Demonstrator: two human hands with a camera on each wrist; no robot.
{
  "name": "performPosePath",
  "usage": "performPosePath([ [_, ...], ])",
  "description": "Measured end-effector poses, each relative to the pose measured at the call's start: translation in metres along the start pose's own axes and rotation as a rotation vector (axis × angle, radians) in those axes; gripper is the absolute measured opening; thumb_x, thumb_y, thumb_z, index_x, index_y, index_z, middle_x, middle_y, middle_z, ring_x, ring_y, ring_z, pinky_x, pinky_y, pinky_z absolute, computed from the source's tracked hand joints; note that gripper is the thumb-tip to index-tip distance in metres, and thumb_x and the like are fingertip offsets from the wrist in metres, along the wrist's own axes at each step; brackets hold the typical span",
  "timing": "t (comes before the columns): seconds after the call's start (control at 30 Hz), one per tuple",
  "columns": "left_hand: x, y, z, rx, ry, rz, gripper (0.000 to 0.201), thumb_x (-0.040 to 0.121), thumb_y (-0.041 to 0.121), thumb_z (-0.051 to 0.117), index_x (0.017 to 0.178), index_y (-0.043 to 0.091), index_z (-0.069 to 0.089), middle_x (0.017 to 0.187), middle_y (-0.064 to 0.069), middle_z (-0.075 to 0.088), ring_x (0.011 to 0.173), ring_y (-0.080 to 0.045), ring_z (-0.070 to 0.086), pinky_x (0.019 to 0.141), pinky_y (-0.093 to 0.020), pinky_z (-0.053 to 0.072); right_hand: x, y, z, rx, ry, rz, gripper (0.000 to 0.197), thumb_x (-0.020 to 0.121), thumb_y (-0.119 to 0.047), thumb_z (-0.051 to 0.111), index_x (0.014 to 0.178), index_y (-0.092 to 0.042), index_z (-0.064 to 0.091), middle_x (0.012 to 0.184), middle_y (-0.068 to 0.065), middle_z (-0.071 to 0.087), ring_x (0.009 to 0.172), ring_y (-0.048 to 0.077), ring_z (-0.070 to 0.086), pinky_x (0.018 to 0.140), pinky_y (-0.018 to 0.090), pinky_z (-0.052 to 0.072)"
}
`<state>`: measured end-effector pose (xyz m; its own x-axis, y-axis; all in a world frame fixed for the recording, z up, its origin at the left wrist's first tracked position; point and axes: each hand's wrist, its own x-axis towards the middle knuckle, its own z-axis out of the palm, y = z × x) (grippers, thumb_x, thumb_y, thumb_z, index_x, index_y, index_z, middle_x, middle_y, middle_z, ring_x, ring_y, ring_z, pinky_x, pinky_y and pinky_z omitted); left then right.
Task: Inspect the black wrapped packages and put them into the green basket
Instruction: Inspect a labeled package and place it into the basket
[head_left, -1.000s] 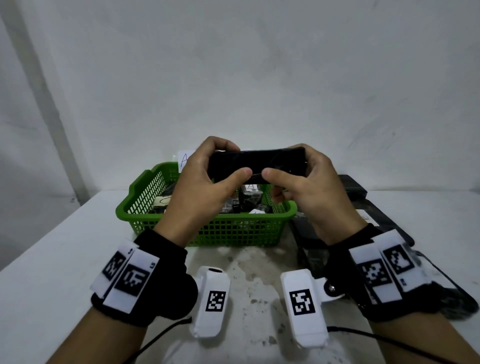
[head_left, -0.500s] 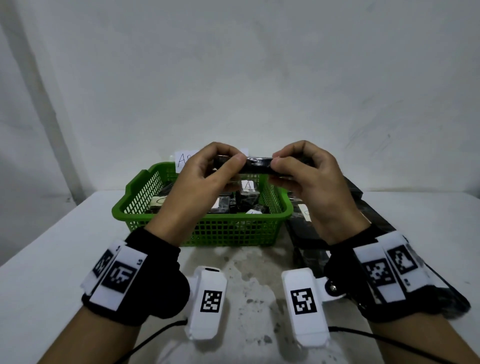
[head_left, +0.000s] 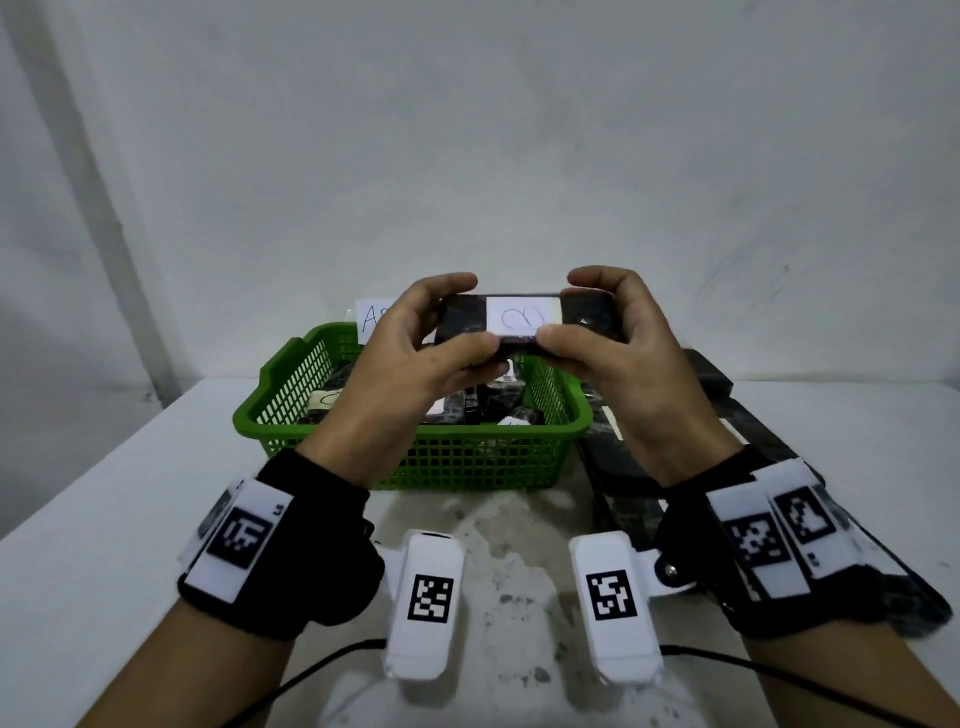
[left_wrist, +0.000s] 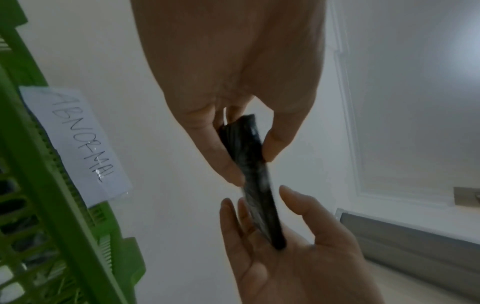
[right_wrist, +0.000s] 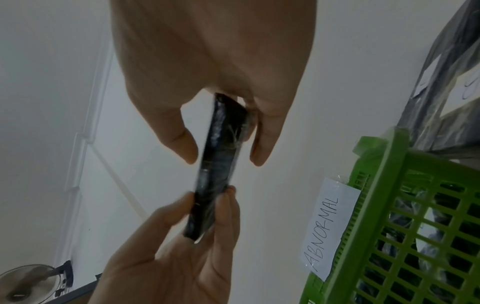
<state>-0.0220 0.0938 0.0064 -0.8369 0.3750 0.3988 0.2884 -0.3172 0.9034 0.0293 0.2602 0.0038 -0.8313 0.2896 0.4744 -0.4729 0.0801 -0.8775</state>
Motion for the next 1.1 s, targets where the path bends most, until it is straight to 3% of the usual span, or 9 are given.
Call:
performPosePath([
  [0.13, -0.001, 0.001, 0.003, -0.040, -0.004, 0.015, 0.037, 0.091, -0.009, 0.057, 0.125, 0.007, 0.055, 0.110, -0.010, 0.061, 0.088, -0.016, 0.068, 0.072, -0.027, 0.059, 0.000, -0.004, 0.000, 0.110, -0.013, 0.018, 0.037, 0.087, 0.000, 0.071, 0.118, -0.014, 0.055, 0.097, 0.007, 0.062, 0.084, 0.019, 0.069, 0.069, 0.030, 0.060],
  [0.37, -0.001, -0.004, 0.002, 0.066, 0.040, 0.054, 0.026, 0.086, -0.003, 0.069, 0.107, 0.007, 0.058, 0.085, -0.006, 0.065, 0.079, -0.018, 0.071, 0.073, -0.035, 0.062, -0.003, -0.004, 0.002, -0.227, 0.016, -0.155, 0.032, 0.076, -0.013, 0.075, 0.101, -0.023, 0.058, 0.098, 0.008, 0.067, 0.092, 0.023, 0.069, 0.089, 0.051, 0.058],
  [0.5, 0.002, -0.003, -0.003, 0.011, 0.051, -0.007, 0.028, 0.083, -0.003, 0.071, 0.107, 0.007, 0.059, 0.086, -0.008, 0.070, 0.080, -0.023, 0.072, 0.078, -0.042, 0.062, -0.004, -0.005, 0.002, -0.221, -0.009, -0.152, 0.037, 0.076, -0.010, 0.075, 0.105, -0.021, 0.054, 0.103, 0.004, 0.069, 0.097, 0.023, 0.069, 0.092, 0.052, 0.056],
  [0.67, 0.002, -0.001, -0.005, 0.005, 0.014, -0.146, 0.013, 0.095, 0.020, 0.060, 0.100, 0.008, 0.064, 0.105, -0.014, 0.071, 0.106, -0.032, 0.070, 0.082, -0.038, 0.061, -0.004, -0.003, 0.000, -0.255, -0.042, -0.178, 0.043, 0.078, -0.003, 0.073, 0.114, -0.018, 0.054, 0.109, -0.001, 0.073, 0.104, 0.017, 0.070, 0.094, 0.047, 0.057],
  [0.77, 0.002, 0.001, -0.007, 0.084, 0.005, -0.091, 0.006, 0.094, 0.011, 0.062, 0.089, 0.013, 0.064, 0.101, -0.012, 0.067, 0.102, -0.029, 0.069, 0.090, -0.046, 0.059, -0.003, 0.001, 0.000, -0.296, -0.034, -0.161, 0.042, 0.073, -0.014, 0.074, 0.110, -0.025, 0.056, 0.108, -0.001, 0.072, 0.101, 0.016, 0.071, 0.092, 0.047, 0.058],
  [0.87, 0.001, 0.003, -0.007, 0.145, -0.025, -0.027, 0.005, 0.085, 0.016, 0.070, 0.085, 0.020, 0.066, 0.096, -0.009, 0.065, 0.095, -0.026, 0.066, 0.094, -0.047, 0.055, -0.002, 0.004, 0.000, -0.331, -0.008, -0.132, 0.038, 0.072, -0.024, 0.075, 0.106, -0.028, 0.058, 0.103, -0.002, 0.068, 0.098, 0.018, 0.069, 0.091, 0.049, 0.057],
  [0.93, 0.001, 0.004, -0.008, 0.125, -0.047, -0.018, 0.004, 0.085, 0.021, 0.068, 0.089, 0.019, 0.067, 0.098, -0.008, 0.066, 0.097, -0.026, 0.066, 0.090, -0.041, 0.056, -0.001, 0.006, -0.001, -0.309, 0.007, -0.104, 0.037, 0.077, -0.024, 0.077, 0.107, -0.025, 0.057, 0.102, -0.002, 0.066, 0.099, 0.020, 0.068, 0.088, 0.046, 0.059],
  [1.03, -0.002, 0.008, -0.007, 0.014, -0.114, -0.085, 0.018, 0.097, 0.024, 0.052, 0.101, 0.011, 0.064, 0.101, -0.009, 0.069, 0.096, -0.022, 0.069, 0.086, -0.036, 0.059, 0.001, 0.005, -0.002, -0.127, 0.043, -0.002, 0.040, 0.089, -0.013, 0.073, 0.121, -0.016, 0.051, 0.110, 0.002, 0.067, 0.099, 0.018, 0.069, 0.071, 0.027, 0.059],
  [1.1, -0.005, 0.013, -0.003, -0.099, -0.140, -0.139, 0.024, 0.093, 0.028, 0.051, 0.102, 0.009, 0.062, 0.096, -0.010, 0.072, 0.091, -0.022, 0.070, 0.084, -0.035, 0.061, 0.001, 0.004, -0.002, -0.082, 0.050, 0.045, 0.040, 0.093, -0.014, 0.069, 0.127, -0.016, 0.048, 0.117, 0.004, 0.067, 0.096, 0.014, 0.069, 0.070, 0.026, 0.058],
])
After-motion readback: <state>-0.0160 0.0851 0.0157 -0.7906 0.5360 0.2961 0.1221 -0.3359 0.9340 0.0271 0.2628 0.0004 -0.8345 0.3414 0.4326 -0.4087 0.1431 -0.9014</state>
